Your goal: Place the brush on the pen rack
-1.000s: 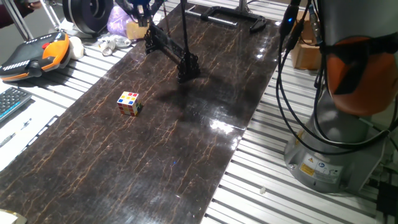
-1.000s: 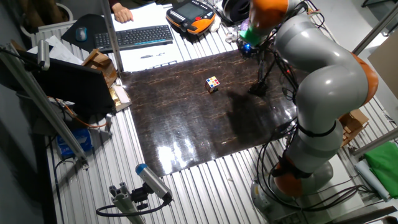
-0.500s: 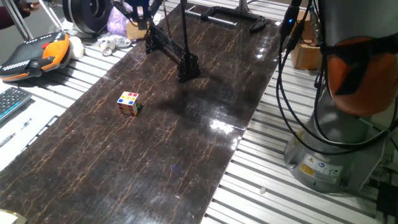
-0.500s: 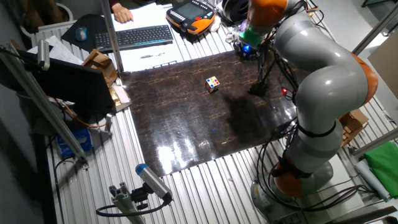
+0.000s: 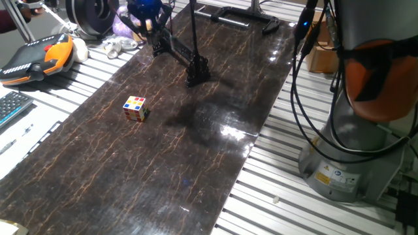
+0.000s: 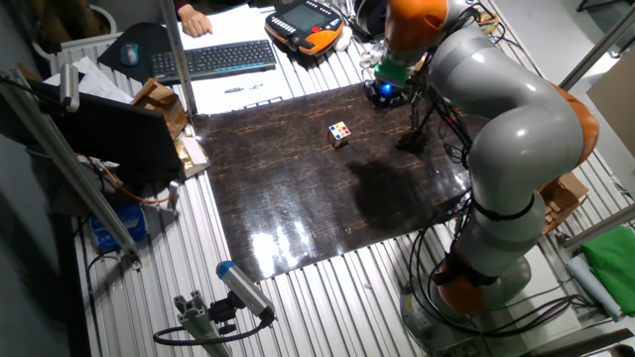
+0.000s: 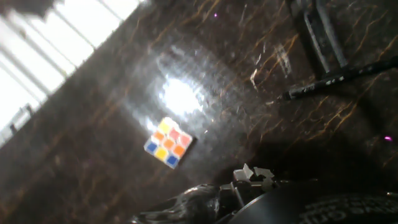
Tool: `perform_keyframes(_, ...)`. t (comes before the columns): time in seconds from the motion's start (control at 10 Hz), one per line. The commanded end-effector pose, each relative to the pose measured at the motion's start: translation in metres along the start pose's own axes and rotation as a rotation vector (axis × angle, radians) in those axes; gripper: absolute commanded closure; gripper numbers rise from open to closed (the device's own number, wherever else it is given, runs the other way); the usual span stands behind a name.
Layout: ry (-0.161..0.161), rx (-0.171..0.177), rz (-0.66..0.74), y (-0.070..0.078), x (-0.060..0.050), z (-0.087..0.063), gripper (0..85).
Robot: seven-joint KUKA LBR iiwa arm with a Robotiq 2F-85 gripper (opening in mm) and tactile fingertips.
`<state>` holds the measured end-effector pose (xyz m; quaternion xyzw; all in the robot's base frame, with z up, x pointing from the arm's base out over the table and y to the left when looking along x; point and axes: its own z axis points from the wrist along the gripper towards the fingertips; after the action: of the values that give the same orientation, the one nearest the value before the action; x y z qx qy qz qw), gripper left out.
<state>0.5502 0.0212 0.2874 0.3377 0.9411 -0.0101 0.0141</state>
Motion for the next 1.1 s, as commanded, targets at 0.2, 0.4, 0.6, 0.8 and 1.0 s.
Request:
perform_keyframes(0.2,0.008,0.001,-0.090,-0.0002,-0.0007,0.0013,84.0)
perform_keyframes(0.4,0.010,0.006,-0.105,-0.0001,-0.0007,0.0012,84.0)
perform_keyframes(0.6,0.010,0.004,-0.128,0.0003,-0.0011,0.0022,84.0)
perform_keyframes(0.8,0.003,0.014,-0.147,0.0001,-0.0012,0.0023,84.0)
perform_keyframes(1.0,0.007,0.008,-0.148,0.0004,-0.0009,0.0021,84.0)
